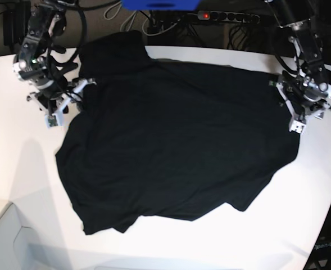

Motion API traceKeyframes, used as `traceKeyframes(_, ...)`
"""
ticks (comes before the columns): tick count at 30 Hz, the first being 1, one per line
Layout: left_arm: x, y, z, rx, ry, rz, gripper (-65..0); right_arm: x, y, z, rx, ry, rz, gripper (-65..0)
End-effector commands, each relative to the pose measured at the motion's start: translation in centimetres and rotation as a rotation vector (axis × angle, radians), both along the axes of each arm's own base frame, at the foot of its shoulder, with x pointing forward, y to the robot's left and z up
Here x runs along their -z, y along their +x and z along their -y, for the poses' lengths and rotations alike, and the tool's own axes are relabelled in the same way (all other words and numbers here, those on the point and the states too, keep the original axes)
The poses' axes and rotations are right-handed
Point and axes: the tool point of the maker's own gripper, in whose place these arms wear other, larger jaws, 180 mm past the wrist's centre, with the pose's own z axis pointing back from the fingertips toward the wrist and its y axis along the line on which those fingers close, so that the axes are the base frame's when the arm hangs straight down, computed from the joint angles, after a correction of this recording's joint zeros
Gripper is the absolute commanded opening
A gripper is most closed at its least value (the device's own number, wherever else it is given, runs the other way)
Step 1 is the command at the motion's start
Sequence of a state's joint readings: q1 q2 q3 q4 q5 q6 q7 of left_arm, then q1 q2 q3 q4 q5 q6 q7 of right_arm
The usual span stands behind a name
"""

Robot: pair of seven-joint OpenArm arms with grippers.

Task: Layout the t-shirt on the table in an organized manner, then fold the t-shirt properly
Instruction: 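Move both grippers inward and grasp the shirt's collar-side edge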

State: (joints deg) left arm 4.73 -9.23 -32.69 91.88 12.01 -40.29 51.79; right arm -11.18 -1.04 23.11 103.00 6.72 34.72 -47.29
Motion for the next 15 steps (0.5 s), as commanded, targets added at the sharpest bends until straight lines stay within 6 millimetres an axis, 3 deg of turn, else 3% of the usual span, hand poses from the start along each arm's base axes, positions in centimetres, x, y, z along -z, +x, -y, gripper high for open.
traceKeyframes(1, -1.5, 1.3, -0.4, 0.001, 0.012, 0.052, -21.9, -0.4, 0.2, 0.6, 0.020, 0.011, 0.030, -34.4)
traceKeyframes(4, -1.9, 1.9, -0.4, 0.002, 0.012, 0.067, -21.9, 2.0, -1.5, 0.9, 0.037, 0.035, -0.044, -34.4)
traceKeyframes(7, -2.1, 2.2, -0.2, 0.009, 0.015, 0.074, -21.9, 2.9, -2.2, 0.7, 0.037, 0.049, -0.074, -34.4)
traceKeyframes(10, -2.0, 2.3, 0.4, 0.020, 0.007, 0.074, -21.9, 2.8, -2.1, -0.1, 0.041, 0.068, -0.068, -34.4)
traceKeyframes(15, -1.4, 2.0, 1.2, 0.016, -0.015, 0.068, -21.9, 0.9, -1.7, -0.9, -0.022, 0.044, -0.016, -34.4)
